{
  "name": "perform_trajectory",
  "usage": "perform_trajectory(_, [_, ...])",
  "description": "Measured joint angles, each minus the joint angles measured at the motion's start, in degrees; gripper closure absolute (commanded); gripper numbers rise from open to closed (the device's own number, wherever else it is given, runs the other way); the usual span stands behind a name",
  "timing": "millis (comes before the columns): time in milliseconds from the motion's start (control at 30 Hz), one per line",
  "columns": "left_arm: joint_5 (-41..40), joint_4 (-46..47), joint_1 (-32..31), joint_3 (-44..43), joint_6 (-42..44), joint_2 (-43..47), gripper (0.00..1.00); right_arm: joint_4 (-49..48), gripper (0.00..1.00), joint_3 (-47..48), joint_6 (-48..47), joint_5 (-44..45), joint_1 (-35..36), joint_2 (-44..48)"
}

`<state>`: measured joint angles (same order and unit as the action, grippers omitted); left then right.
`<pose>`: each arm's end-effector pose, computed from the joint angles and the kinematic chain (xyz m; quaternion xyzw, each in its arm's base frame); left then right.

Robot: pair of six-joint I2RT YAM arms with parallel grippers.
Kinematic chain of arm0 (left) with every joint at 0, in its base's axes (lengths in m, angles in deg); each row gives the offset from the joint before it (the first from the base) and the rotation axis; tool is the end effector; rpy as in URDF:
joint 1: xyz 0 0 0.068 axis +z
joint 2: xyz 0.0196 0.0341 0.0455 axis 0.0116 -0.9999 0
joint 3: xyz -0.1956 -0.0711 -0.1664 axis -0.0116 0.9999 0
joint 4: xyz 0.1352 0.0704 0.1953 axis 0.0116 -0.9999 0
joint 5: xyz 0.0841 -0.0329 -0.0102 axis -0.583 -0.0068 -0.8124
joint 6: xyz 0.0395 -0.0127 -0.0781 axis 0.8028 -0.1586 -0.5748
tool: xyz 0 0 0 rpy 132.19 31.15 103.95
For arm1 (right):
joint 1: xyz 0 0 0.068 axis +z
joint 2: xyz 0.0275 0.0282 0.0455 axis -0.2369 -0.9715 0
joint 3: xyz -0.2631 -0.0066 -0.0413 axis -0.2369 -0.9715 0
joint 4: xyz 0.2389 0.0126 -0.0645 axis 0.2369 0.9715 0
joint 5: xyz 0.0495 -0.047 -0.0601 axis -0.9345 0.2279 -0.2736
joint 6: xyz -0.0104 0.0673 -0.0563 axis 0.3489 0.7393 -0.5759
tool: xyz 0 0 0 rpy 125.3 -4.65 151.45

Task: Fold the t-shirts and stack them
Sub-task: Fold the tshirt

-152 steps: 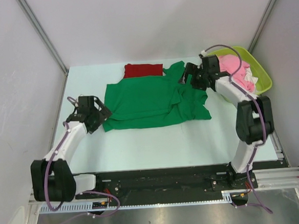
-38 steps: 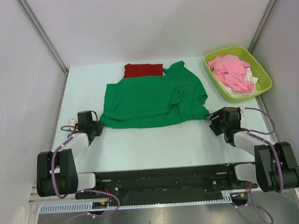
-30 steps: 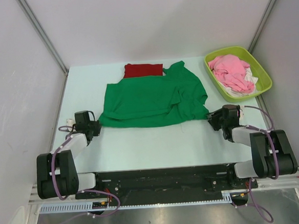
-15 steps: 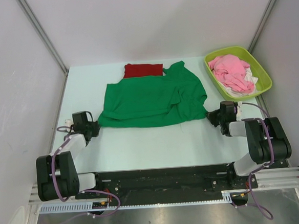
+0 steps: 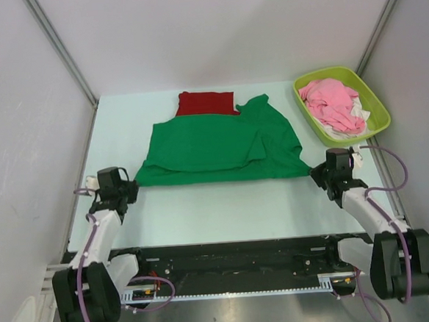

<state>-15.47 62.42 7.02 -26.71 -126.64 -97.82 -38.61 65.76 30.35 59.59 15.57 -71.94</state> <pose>0.2164 0.0373 0.1589 -0.5863 0.7099 -0.1573 0.3570 0.2366 -0.0009 0.1523 0.4320 0.8024 0.1519 0.3826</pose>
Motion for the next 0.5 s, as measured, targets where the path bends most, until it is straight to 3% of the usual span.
perform_trajectory(500, [-1.09,-15.41,0.13,11.43,1.03,20.13,1.00,25.22,1.00,-4.09,-2.69,2.93,-0.87,22.12])
